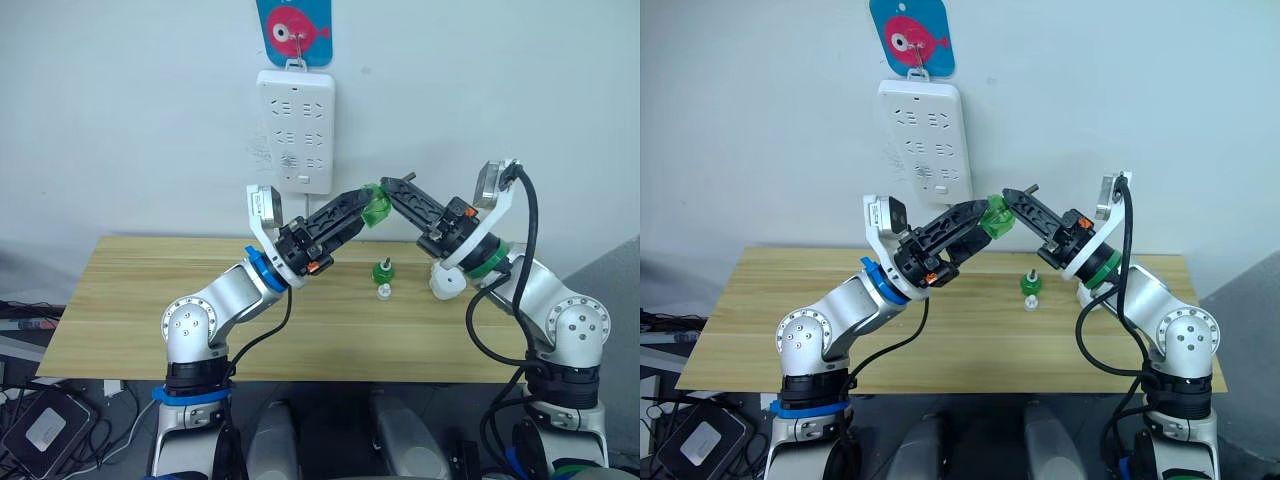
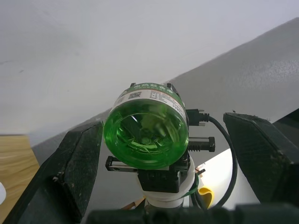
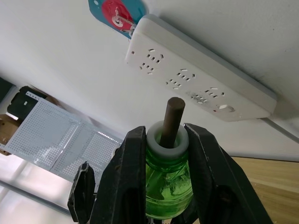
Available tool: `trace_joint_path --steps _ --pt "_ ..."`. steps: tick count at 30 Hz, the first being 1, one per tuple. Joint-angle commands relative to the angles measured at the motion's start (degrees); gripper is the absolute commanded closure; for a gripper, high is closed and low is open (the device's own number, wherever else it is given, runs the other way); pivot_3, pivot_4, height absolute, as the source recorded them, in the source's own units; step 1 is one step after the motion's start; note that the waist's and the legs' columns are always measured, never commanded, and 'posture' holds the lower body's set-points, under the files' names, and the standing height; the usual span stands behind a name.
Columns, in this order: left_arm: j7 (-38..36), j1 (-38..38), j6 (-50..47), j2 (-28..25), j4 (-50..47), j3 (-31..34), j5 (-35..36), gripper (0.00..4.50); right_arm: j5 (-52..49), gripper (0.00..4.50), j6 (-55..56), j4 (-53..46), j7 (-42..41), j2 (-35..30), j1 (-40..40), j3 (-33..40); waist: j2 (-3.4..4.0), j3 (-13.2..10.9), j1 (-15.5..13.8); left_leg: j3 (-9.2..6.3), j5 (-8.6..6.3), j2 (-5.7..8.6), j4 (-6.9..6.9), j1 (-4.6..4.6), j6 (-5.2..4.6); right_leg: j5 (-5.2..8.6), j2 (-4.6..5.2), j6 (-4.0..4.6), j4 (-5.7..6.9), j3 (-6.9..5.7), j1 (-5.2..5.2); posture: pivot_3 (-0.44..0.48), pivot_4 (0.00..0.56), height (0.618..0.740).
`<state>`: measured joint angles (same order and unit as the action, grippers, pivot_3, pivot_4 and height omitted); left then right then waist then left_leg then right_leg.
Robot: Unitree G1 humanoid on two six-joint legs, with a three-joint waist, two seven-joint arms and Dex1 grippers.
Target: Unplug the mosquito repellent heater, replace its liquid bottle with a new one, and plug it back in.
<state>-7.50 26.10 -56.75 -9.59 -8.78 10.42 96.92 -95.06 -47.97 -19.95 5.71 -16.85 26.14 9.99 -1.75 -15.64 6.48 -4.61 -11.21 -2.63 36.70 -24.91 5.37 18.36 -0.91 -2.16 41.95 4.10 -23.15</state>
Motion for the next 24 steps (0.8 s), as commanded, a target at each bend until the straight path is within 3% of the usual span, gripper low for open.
trace_joint_path --steps 1,4,12,24 --pt "-0.53 0.02 0.91 -0.41 -1.99 -0.49 2.06 0.00 -1.92 3.63 1.24 -2.21 -0.34 -0.69 0.55 0.19 0.00 0.00 -0.01 0.00 0.00 0.00 0.00 0.00 0.00 0.00 0.00 0.00 0.00 0.00 0.00 -0.170 0.200 0.725" --pt "-0.62 -0.33 0.85 -0.37 -1.81 -1.01 2.65 0.19 -2.27 3.63 1.59 -2.39 -0.27 -0.94 0.58 -0.25 0.00 0.00 -0.04 0.00 0.00 0.01 0.00 -0.01 0.00 0.00 0.00 0.00 -0.01 0.01 0.00 -0.170 0.201 0.725" --pt "-1.19 -0.32 2.06 -0.31 -1.18 -1.99 1.90 2.24 -3.06 3.64 2.04 -3.16 -0.39 -1.58 0.36 -1.41 0.00 0.00 -0.05 0.01 0.00 0.01 -0.01 -0.01 0.00 0.00 0.00 0.00 -0.03 0.02 -0.01 -0.172 0.201 0.725" --pt "-2.59 -0.76 2.20 -1.12 -0.64 -2.64 2.26 2.25 -3.57 3.64 2.72 -4.41 -1.23 -2.92 -0.89 -3.33 0.00 0.00 -0.05 0.01 0.00 0.01 -0.03 -0.01 0.00 0.00 0.00 -0.01 -0.05 0.03 -0.01 -0.172 0.199 0.725"
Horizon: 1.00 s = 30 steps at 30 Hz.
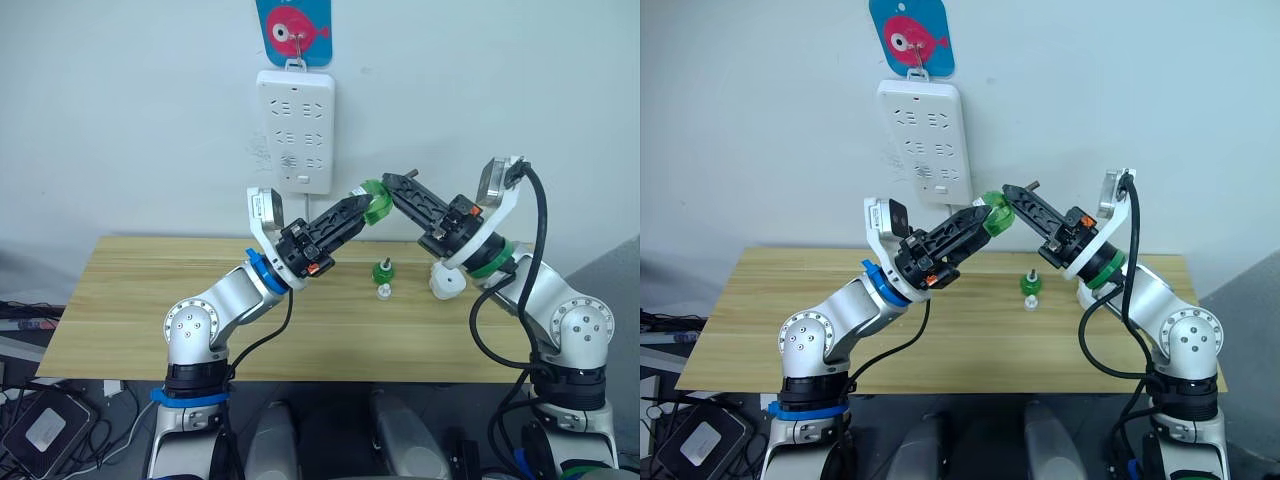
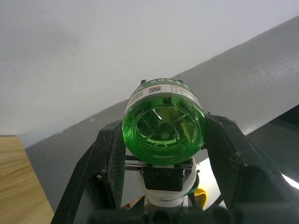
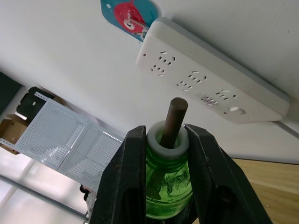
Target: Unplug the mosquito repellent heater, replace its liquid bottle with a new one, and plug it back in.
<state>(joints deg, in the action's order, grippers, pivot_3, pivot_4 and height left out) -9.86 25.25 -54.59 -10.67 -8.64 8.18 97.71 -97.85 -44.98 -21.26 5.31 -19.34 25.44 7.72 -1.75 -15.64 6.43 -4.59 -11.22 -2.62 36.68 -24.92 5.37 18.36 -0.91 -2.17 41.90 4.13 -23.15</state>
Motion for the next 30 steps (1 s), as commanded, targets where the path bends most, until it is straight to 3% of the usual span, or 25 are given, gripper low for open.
trace_joint_path --steps 1,2,6,7,18,23,30 --pt "-0.21 0.01 -0.17 -0.38 -0.55 -0.56 1.04 2.25 -0.80 3.64 -0.18 -3.03 -0.87 -0.49 -0.22 -1.08 0.00 0.00 0.00 0.00 0.00 0.00 0.00 0.00 0.00 0.00 0.00 0.00 0.00 0.00 0.00 -0.172 0.199 0.725" --pt "-0.22 -0.04 -0.30 -0.64 -0.41 -0.70 0.63 2.25 -0.83 3.64 -0.09 -2.98 -0.89 -0.55 -0.23 -1.12 0.00 0.00 0.00 0.00 0.00 0.00 0.00 0.00 0.00 0.00 0.00 0.00 0.00 0.00 0.00 -0.172 0.199 0.725" --pt "-2.96 -0.26 0.09 -1.51 -1.70 -1.12 -2.54 0.97 -0.71 3.64 -0.02 -2.75 -1.25 -0.93 -0.30 -1.32 0.00 0.00 0.01 0.01 0.00 0.00 -0.02 0.00 0.00 0.00 0.00 -0.01 -0.03 0.01 0.00 -0.172 0.199 0.725" --pt "-3.64 -0.30 0.34 -1.64 -1.96 -1.15 -3.37 0.93 -0.67 3.64 0.00 -2.67 -1.36 -1.04 -0.30 -1.38 0.00 0.00 0.01 0.01 0.00 0.00 -0.02 0.00 0.00 0.00 0.00 0.00 -0.03 0.01 0.00 -0.168 0.195 0.725" --pt "-4.31 -0.82 0.83 -0.46 -1.75 -0.57 -1.20 0.93 -0.76 3.64 0.17 -2.50 -1.91 -1.34 -0.20 -1.68 0.00 0.00 -0.02 0.01 0.00 0.00 -0.03 -0.01 0.00 0.00 0.00 -0.01 -0.07 0.01 0.00 -0.168 0.196 0.725" --pt "-4.36 -1.25 0.61 -0.20 -1.67 -0.49 0.49 2.19 -1.29 3.64 0.33 -2.47 -1.85 -1.25 -0.10 -1.59 0.00 0.00 -0.03 0.01 0.00 0.00 -0.04 -0.02 0.00 0.00 0.00 -0.01 -0.09 0.01 0.00 -0.170 0.198 0.725" --pt "-4.58 -1.67 0.72 -0.21 -1.98 -0.57 0.95 2.24 -3.49 3.64 -0.34 -2.79 -2.15 -1.65 -0.30 -1.84 0.00 0.00 -0.03 0.02 0.00 0.00 -0.04 -0.03 0.00 0.00 0.00 -0.01 -0.13 0.02 0.00 -0.170 0.198 0.725"
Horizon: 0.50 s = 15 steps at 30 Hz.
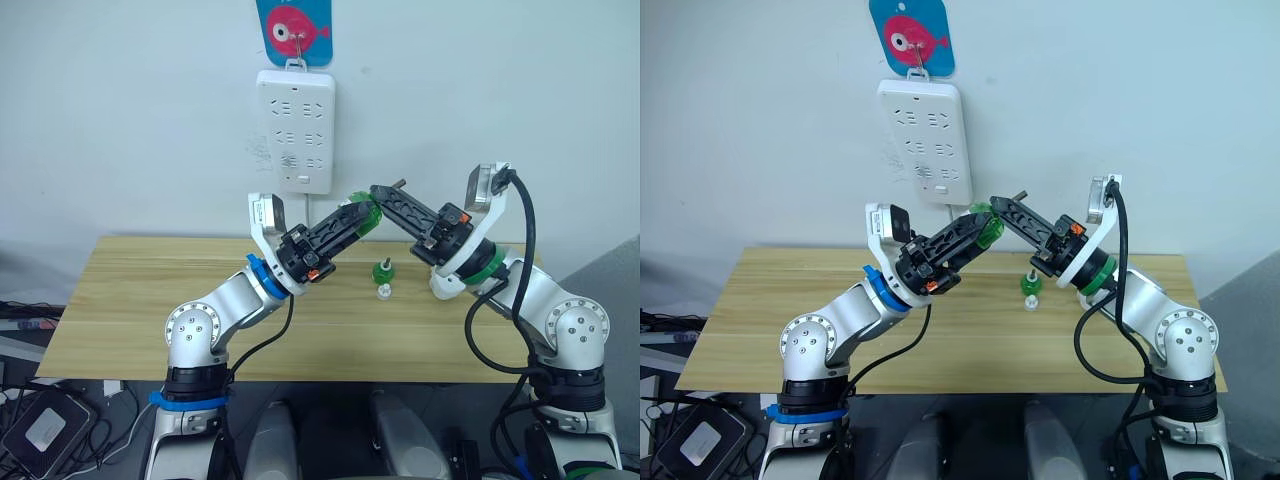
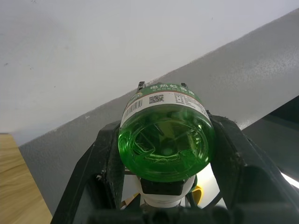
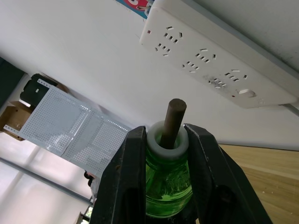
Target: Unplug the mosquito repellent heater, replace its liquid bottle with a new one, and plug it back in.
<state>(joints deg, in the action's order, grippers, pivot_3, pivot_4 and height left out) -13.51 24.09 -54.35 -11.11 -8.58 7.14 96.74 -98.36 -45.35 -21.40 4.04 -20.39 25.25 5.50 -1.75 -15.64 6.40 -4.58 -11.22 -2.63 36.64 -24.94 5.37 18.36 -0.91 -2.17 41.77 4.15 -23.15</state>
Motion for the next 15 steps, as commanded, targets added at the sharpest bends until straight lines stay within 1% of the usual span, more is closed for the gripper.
trace_joint_path --steps 1,3,4,5,6,8,10,12,13,14,15 --pt "-0.94 -0.61 0.51 0.24 -2.16 0.44 1.92 2.24 -3.67 3.64 0.00 -2.59 -0.68 -0.68 -0.20 0.42 0.00 0.00 0.00 0.00 0.00 0.00 0.00 0.00 0.00 0.00 0.00 0.00 -0.01 0.00 0.00 -0.169 0.198 0.725" --pt "-0.90 -0.78 0.57 0.23 -2.39 0.41 1.89 2.24 -5.20 3.64 0.32 -2.06 0.27 -0.80 -0.43 0.69 0.00 0.00 0.00 0.00 0.00 0.00 -0.01 -0.01 0.00 0.00 0.00 0.00 -0.02 0.00 0.00 -0.168 0.198 0.725" --pt "-0.89 -0.89 0.56 0.16 -2.54 0.45 1.93 2.24 -5.53 2.90 0.56 -1.81 0.49 -1.01 -0.55 1.02 0.00 0.00 0.00 0.00 0.00 0.00 -0.01 -0.01 0.00 0.00 0.00 0.00 -0.02 0.00 0.00 -0.168 0.199 0.725" --pt "-0.90 -1.00 0.54 0.03 -2.72 0.48 1.95 2.24 -5.66 2.73 0.75 -1.60 0.65 -1.33 -0.68 1.38 0.00 0.00 0.00 0.00 0.00 0.00 -0.01 -0.01 0.00 0.00 0.00 0.00 -0.02 0.01 0.00 -0.168 0.200 0.725" --pt "-0.93 -1.10 0.50 -0.18 -2.91 0.53 1.92 2.24 -5.40 2.31 0.87 -1.36 0.84 -1.87 -0.86 1.80 0.00 0.00 0.00 0.00 0.00 0.00 -0.01 -0.01 0.00 0.00 0.00 0.00 -0.02 0.00 0.00 -0.168 0.200 0.725" --pt "-1.10 -1.33 0.30 -0.87 -3.30 0.71 1.87 2.24 -4.47 1.74 0.63 -0.54 0.90 -3.67 -1.54 2.85 0.00 0.00 -0.02 0.00 0.00 0.00 -0.01 -0.01 0.00 0.00 0.00 0.00 -0.02 0.00 0.00 -0.167 0.202 0.725" --pt "-1.27 -1.79 -0.05 -1.92 -3.78 0.94 1.83 2.24 -2.52 1.02 -0.03 0.59 0.20 -6.52 -2.91 4.11 0.00 0.00 -0.08 0.00 0.00 0.00 -0.01 -0.02 0.00 0.00 0.00 0.00 -0.04 0.01 0.00 -0.166 0.204 0.725" --pt "-2.08 -2.57 -0.68 -3.99 -4.28 1.06 0.60 2.24 2.23 0.31 -1.05 2.05 -0.47 -10.50 -4.38 4.82 0.00 0.00 -0.14 0.01 0.00 0.01 -0.01 -0.04 0.00 0.00 0.00 -0.01 -0.08 0.02 0.00 -0.166 0.210 0.725" --pt "-2.57 -3.13 -0.91 -5.28 -4.54 1.12 -0.63 2.24 6.45 0.02 -1.55 2.89 -1.03 -13.00 -5.04 4.58 0.00 0.00 -0.16 0.02 0.00 0.01 -0.01 -0.04 0.00 -0.01 0.00 -0.02 -0.11 0.03 0.00 -0.168 0.212 0.725" --pt "-2.44 -3.63 -0.73 -6.18 -4.63 1.21 -1.57 2.24 10.61 0.00 -1.91 3.40 -2.03 -15.30 -5.58 4.04 0.00 0.00 -0.16 0.03 0.00 0.01 -0.03 -0.04 -0.01 -0.01 0.00 -0.02 -0.14 0.04 0.00 -0.170 0.216 0.725" --pt "-2.50 -4.06 -0.12 -7.26 -4.40 1.42 -3.51 2.24 17.45 0.00 -1.66 3.62 -3.50 -18.37 -5.98 2.24 0.00 0.00 -0.21 0.05 0.00 0.01 -0.04 -0.04 -0.01 -0.01 0.00 -0.03 -0.15 0.06 0.00 -0.170 0.216 0.725"
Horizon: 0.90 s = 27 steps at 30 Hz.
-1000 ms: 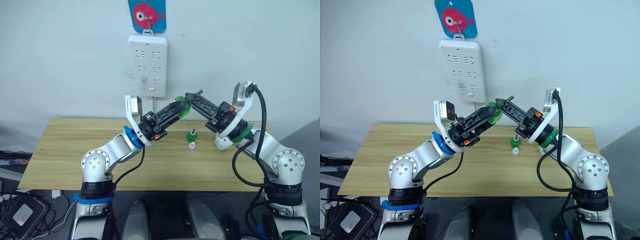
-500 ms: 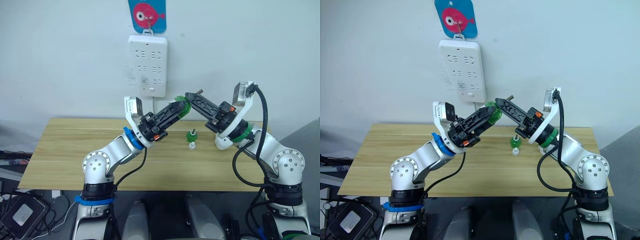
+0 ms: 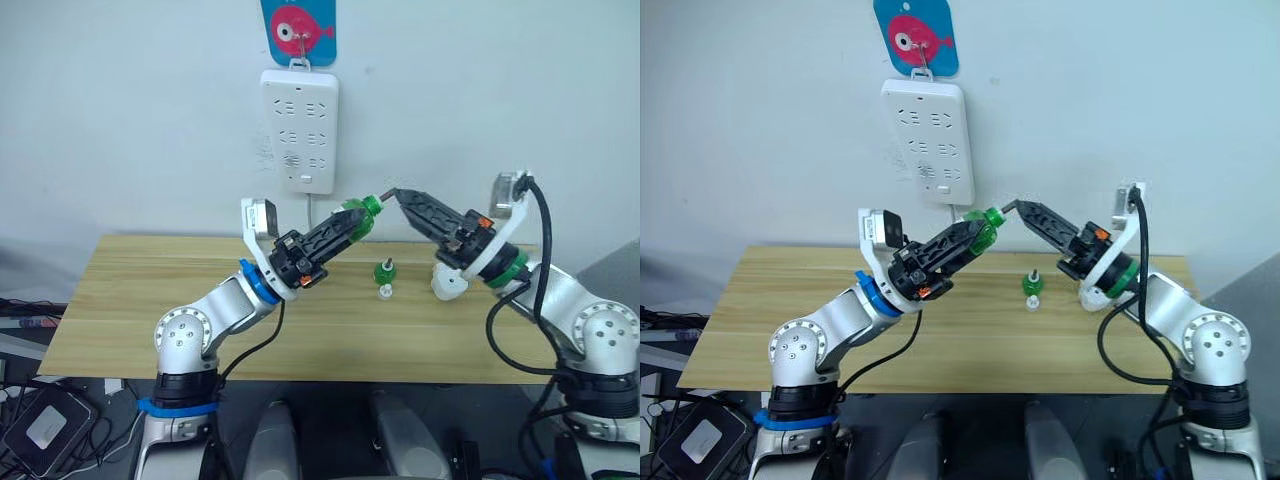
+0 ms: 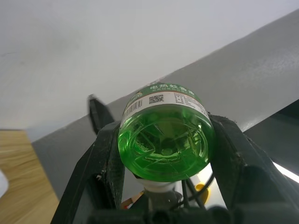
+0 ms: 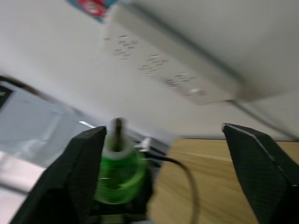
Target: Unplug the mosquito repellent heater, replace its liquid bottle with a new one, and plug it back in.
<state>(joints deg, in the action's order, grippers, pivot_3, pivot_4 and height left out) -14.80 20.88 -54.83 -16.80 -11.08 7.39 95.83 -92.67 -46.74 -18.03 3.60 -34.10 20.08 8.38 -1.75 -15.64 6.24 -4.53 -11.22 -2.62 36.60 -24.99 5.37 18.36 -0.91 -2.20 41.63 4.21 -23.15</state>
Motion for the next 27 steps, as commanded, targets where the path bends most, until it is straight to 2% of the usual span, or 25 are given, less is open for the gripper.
trace_joint_path --steps 1,3,5,9,13,18,27 --pt "-2.90 -1.44 0.91 -3.62 -2.05 0.76 -6.55 2.24 19.77 0.00 0.51 0.58 -3.81 -7.98 -1.06 -3.21 0.00 0.00 -0.09 0.00 0.00 0.00 -0.02 0.01 0.00 0.02 0.00 -0.04 -0.01 0.01 0.00 -0.171 0.220 0.725" --pt "-6.51 -2.77 1.54 -7.11 -2.56 -0.26 -13.24 2.24 29.66 0.00 1.78 1.42 -5.05 -11.25 -1.36 -5.73 0.00 0.00 0.05 0.03 0.00 -0.01 -0.04 0.03 0.00 0.13 -0.02 -0.23 -0.02 0.03 -0.04 -0.164 0.227 0.725" --pt "-9.20 -3.99 1.98 -9.19 -3.09 -1.01 -17.45 2.24 35.21 0.00 0.92 1.42 -5.45 -12.67 -0.53 -7.42 0.00 0.00 0.13 0.08 0.01 -0.03 -0.16 0.11 0.01 0.15 -0.04 -0.25 -0.05 0.10 -0.04 -0.162 0.230 0.725" --pt "-14.39 -6.03 2.85 -12.33 -4.94 -2.97 -24.47 2.24 41.52 0.00 -11.02 0.97 -7.03 -16.80 4.76 -14.03 0.01 -0.01 0.11 0.12 0.01 -0.05 -0.33 0.09 0.01 0.14 -0.03 -0.25 -0.23 0.13 -0.06 -0.152 0.240 0.725" --pt "-18.66 -7.71 3.69 -14.27 -6.84 -5.45 -30.48 2.24 46.68 0.00 -21.38 6.65 -5.01 -14.19 10.87 -17.12 0.00 -0.01 -0.16 0.17 0.01 -0.05 -0.52 0.08 0.01 -0.02 0.00 -0.02 -0.51 0.16 -0.03 -0.145 0.248 0.725" --pt "-22.53 -9.41 3.86 -15.10 -8.89 -7.24 -34.40 2.24 52.60 0.00 -29.08 16.37 -6.39 -8.89 16.78 -18.33 0.01 -0.05 -0.80 0.15 -0.01 -0.05 -0.63 0.04 -0.01 -0.02 0.02 -0.01 -0.62 0.11 -0.05 -0.133 0.257 0.725" --pt "-25.68 -11.71 4.80 -14.27 -10.34 -7.51 -37.77 2.24 64.48 0.00 -26.42 33.36 -18.79 -6.21 25.10 -26.36 0.03 -0.12 -1.34 0.16 -0.02 -0.05 -0.64 0.03 -0.03 -0.02 0.03 -0.01 -0.65 0.09 -0.06 -0.087 0.252 0.725"
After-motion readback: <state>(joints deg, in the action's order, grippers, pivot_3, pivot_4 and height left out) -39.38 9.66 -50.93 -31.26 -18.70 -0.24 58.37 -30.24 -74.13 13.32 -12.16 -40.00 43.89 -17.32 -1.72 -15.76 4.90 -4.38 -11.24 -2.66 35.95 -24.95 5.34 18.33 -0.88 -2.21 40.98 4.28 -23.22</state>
